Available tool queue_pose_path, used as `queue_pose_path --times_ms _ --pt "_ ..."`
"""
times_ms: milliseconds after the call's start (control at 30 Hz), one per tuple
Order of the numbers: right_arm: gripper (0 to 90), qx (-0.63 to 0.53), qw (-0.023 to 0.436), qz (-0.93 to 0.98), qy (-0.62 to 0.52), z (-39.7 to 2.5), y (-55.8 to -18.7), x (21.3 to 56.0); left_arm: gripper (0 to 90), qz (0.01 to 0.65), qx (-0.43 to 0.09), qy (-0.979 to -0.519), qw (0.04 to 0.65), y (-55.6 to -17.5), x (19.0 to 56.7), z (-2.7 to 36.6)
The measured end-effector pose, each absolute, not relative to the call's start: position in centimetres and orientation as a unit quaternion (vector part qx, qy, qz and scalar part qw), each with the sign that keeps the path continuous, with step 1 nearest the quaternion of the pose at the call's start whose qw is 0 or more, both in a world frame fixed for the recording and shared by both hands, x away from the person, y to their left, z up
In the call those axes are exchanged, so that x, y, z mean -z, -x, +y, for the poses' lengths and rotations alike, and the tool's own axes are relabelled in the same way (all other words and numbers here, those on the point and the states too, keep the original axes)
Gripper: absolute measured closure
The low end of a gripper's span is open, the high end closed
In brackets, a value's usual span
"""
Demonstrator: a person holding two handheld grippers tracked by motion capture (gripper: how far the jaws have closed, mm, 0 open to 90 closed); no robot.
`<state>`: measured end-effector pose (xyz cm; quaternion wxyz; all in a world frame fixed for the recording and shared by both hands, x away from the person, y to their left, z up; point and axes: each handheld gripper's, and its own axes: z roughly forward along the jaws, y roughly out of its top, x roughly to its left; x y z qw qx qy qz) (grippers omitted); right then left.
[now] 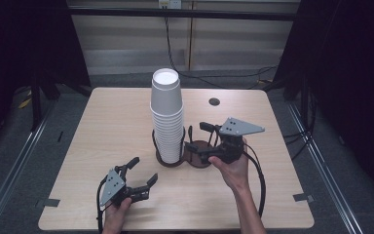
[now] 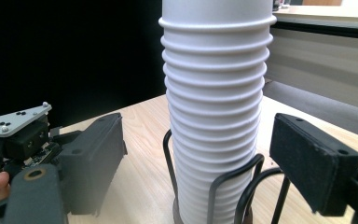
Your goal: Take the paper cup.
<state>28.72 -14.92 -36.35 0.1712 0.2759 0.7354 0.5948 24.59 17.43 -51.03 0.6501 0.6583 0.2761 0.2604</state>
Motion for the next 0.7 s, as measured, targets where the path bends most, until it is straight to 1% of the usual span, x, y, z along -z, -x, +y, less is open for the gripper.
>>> queue_pose_path --times_ms 33,67,167,200,267,500,700 --pt "17.0 -0.595 0.171 0.735 -0.276 -14.9 -28.7 36.4 15.6 0.276 -0.26 -0.658 0.65 -24.6 51.0 17.4" --pt "17.0 -0.599 0.161 0.736 -0.27 -14.9 -29.0 35.9 15.6 0.274 -0.264 -0.66 0.648 -24.6 51.0 17.5" --pt "17.0 -0.6 0.165 0.737 -0.265 -14.9 -29.2 35.4 15.6 0.273 -0.264 -0.659 0.649 -24.6 51.0 17.5" --pt "16.9 -0.603 0.159 0.735 -0.266 -15.0 -29.5 34.9 15.6 0.277 -0.259 -0.657 0.652 -24.6 51.0 17.4" --pt "16.9 -0.604 0.155 0.735 -0.265 -14.9 -29.8 34.4 15.7 0.273 -0.264 -0.659 0.649 -24.6 51.0 17.5" --pt "17.2 -0.59 0.163 0.749 -0.255 -14.4 -30.4 32.5 15.6 0.277 -0.258 -0.658 0.651 -24.6 51.0 17.4" --pt "16.6 -0.573 0.153 0.765 -0.252 -13.9 -31.9 30.8 15.6 0.277 -0.258 -0.658 0.651 -24.6 51.0 17.4"
